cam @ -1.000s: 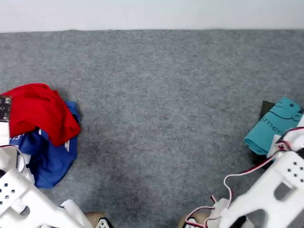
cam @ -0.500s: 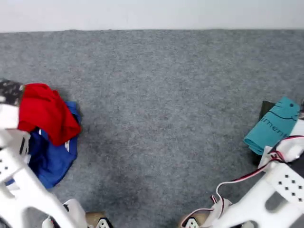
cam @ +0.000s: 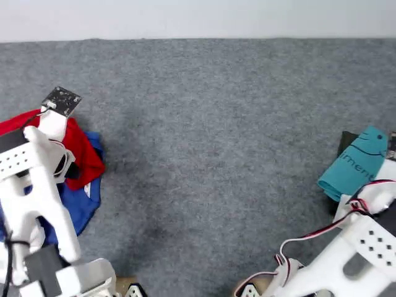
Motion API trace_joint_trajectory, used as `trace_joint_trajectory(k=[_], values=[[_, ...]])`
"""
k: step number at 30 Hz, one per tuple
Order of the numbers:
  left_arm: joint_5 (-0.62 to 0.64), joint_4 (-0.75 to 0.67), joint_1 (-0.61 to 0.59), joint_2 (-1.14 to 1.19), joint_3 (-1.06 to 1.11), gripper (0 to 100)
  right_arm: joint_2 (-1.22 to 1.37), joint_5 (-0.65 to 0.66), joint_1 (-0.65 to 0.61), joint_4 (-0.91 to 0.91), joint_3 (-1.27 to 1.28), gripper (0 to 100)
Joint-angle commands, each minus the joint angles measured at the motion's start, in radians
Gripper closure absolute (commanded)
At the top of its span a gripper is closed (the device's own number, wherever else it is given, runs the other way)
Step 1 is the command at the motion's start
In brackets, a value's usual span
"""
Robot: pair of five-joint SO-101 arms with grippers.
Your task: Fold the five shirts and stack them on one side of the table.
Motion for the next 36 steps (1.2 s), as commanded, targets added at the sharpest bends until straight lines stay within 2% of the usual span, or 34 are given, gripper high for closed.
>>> trace_joint_trajectory(k=[1, 6, 10, 12, 14, 20, 27, 36], values=[[0.044, -0.069, 0.008, 0.037, -0.047, 79, -0.019, -0.006, -0.010, 0.012, -0.008, 93.9], [0.086, -0.161, 0.009, 0.115, -0.041, 84, -0.019, -0.009, -0.010, 0.044, -0.008, 93.9], [0.086, -0.215, 0.034, 0.212, -0.047, 93, -0.019, -0.009, -0.010, 0.050, -0.008, 93.9], [0.084, -0.209, 0.058, 0.229, -0.064, 99, -0.019, -0.011, -0.010, 0.050, -0.008, 93.9], [0.091, -0.167, 0.071, 0.215, -0.099, 99, -0.019, -0.011, -0.010, 0.048, -0.008, 93.9], [0.256, -0.104, 0.157, 0.064, -0.248, 99, -0.019, -0.011, -0.010, 0.047, -0.009, 93.9], [0.427, -0.083, 0.373, -0.094, -0.415, 99, -0.021, -0.011, -0.010, 0.048, -0.009, 93.9], [0.532, -0.084, 0.744, -0.112, -0.642, 99, -0.021, -0.011, -0.005, 0.051, -0.009, 93.9]])
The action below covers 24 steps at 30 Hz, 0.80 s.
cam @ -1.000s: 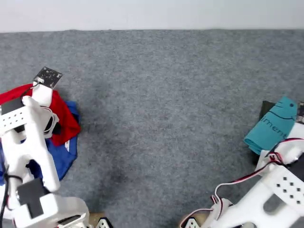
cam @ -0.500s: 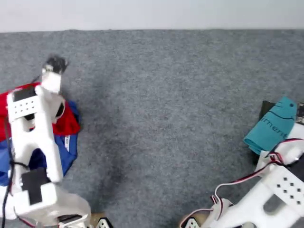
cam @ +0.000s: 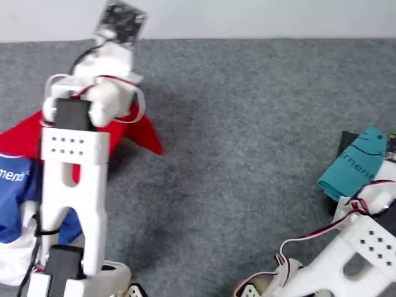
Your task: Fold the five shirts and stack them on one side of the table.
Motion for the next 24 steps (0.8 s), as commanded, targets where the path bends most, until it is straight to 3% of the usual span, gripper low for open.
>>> trace_joint_trajectory(k=[1, 6, 9, 12, 16, 20, 24], values=[[0.038, 0.002, 0.175, -0.060, -0.131, 99, -0.021, -0.011, -0.005, 0.024, -0.009, 93.9], [0.044, 0.029, 0.399, -0.069, -0.182, 99, -0.021, -0.011, -0.005, 0.024, -0.009, 93.9], [0.038, 0.126, 0.468, -0.069, -0.182, 99, -0.021, -0.011, -0.005, 0.024, -0.009, 93.9], [0.035, 0.259, 0.465, -0.058, -0.165, 99, -0.021, -0.011, -0.005, 0.024, -0.009, 93.9], [-0.009, 0.350, 0.368, -0.069, -0.041, 99, -0.021, -0.011, -0.008, 0.024, -0.009, 93.9], [-0.028, 0.356, 0.239, -0.069, 0.065, 99, -0.021, -0.011, -0.010, 0.024, -0.008, 93.9], [-0.080, 0.354, 0.218, -0.060, 0.134, 99, -0.021, -0.011, -0.010, 0.024, -0.008, 93.9]])
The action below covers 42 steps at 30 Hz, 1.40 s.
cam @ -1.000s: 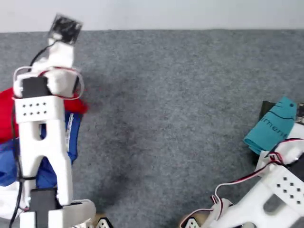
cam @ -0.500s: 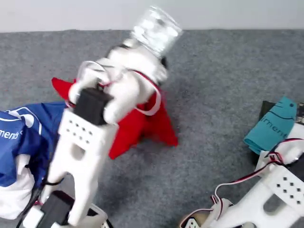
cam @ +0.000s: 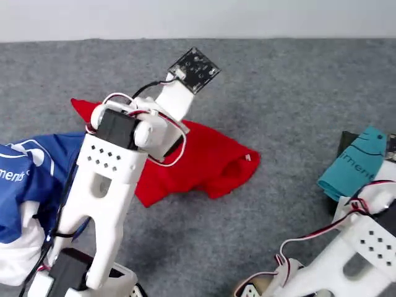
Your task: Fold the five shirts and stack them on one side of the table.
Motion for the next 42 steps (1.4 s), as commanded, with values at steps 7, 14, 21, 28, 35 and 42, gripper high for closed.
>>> trace_joint_trajectory(k=[7, 14, 21, 28, 35, 42], values=[[-0.046, 0.002, -0.207, -0.040, 0.102, 93, -0.019, -0.006, -0.226, 0.022, -0.015, 93.3], [-0.087, 0.043, -0.608, -0.141, 0.107, 93, -0.007, -0.008, -0.753, 0.007, -0.015, 93.6], [-0.189, 0.095, -0.937, -0.147, 0.107, 93, 0.166, -0.011, -1.165, -0.133, -0.020, 93.8], [-0.229, 0.087, -1.086, -0.146, 0.113, 93, 0.527, -0.012, -1.434, -0.180, -0.255, 93.2], [-0.258, 0.069, -1.126, -0.155, 0.168, 93, 0.917, -0.043, -1.586, -0.170, -0.578, 81.0], [-0.258, 0.069, -1.128, -0.157, 0.170, 93, 1.242, -0.048, -1.659, -0.171, -0.867, 79.4]])
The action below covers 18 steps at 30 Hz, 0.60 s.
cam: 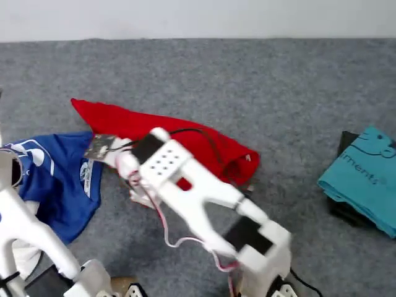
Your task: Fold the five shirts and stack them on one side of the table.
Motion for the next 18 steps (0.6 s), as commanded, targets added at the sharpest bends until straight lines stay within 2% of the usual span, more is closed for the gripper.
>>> trace_joint_trajectory(k=[1, 9, 18], values=[[-0.009, -0.018, -0.005, -0.044, -0.007, 93, 0.134, -0.014, -0.031, 0.002, -0.189, 79.4], [-0.008, -0.018, -0.005, -0.044, -0.007, 93, 0.367, -0.021, -0.036, 0.024, -0.391, 79.4], [-0.005, -0.014, -0.005, -0.044, -0.005, 93, 0.492, -0.021, -0.045, 0.022, -0.431, 79.6]])
